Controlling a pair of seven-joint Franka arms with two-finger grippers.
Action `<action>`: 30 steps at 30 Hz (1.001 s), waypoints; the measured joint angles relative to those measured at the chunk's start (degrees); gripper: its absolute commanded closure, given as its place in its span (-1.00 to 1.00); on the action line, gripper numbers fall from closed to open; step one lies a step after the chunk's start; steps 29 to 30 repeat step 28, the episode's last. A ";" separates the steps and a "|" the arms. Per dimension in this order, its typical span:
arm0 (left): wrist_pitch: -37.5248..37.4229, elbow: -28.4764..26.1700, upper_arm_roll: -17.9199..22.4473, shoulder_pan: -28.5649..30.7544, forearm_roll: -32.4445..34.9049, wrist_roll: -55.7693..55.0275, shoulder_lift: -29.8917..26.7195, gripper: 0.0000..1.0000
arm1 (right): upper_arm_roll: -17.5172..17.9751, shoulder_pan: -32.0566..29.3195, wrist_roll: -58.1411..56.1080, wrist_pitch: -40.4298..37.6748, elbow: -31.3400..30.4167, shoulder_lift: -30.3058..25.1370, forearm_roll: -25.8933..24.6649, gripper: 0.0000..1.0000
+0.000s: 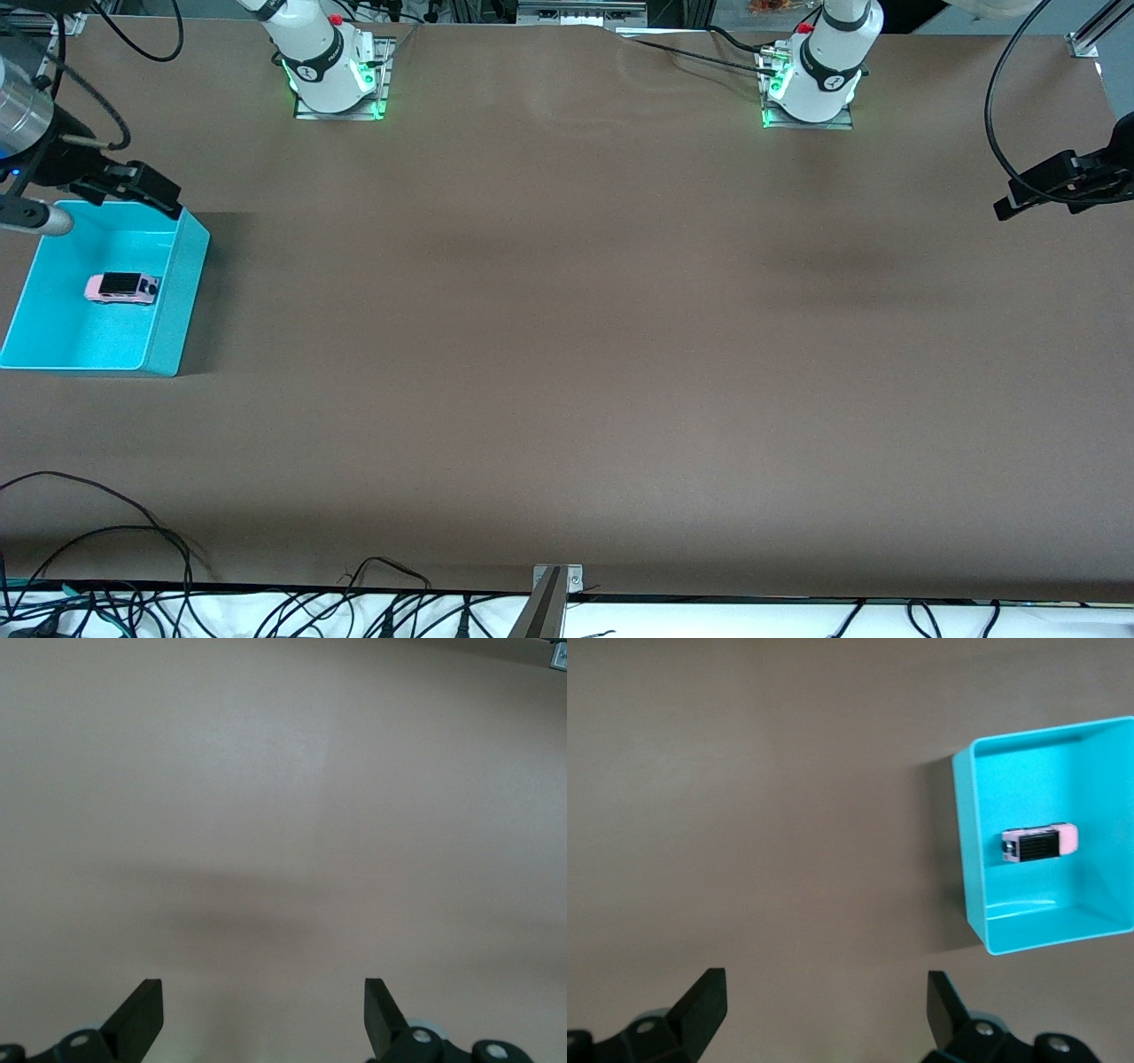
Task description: Wind and store pink jeep toy
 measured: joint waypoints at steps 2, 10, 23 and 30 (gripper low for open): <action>0.00 0.00 0.00 0.00 0.00 0.00 0.00 -1.00 | -0.01 0.26 0.00 -0.02 0.00 -0.45 1.15 -1.00; 0.00 0.00 0.00 0.00 0.00 0.00 0.00 -1.00 | -1.57 0.72 -3.03 -5.19 2.36 -0.99 2.51 -1.00; 0.00 0.00 0.00 0.00 0.00 0.00 0.00 -1.00 | -3.04 1.33 -8.91 -6.27 3.84 -0.74 2.77 -1.00; 0.00 0.00 0.00 0.00 0.00 0.00 0.00 -1.00 | -3.04 1.39 -9.69 -6.38 3.93 -0.74 2.77 -1.00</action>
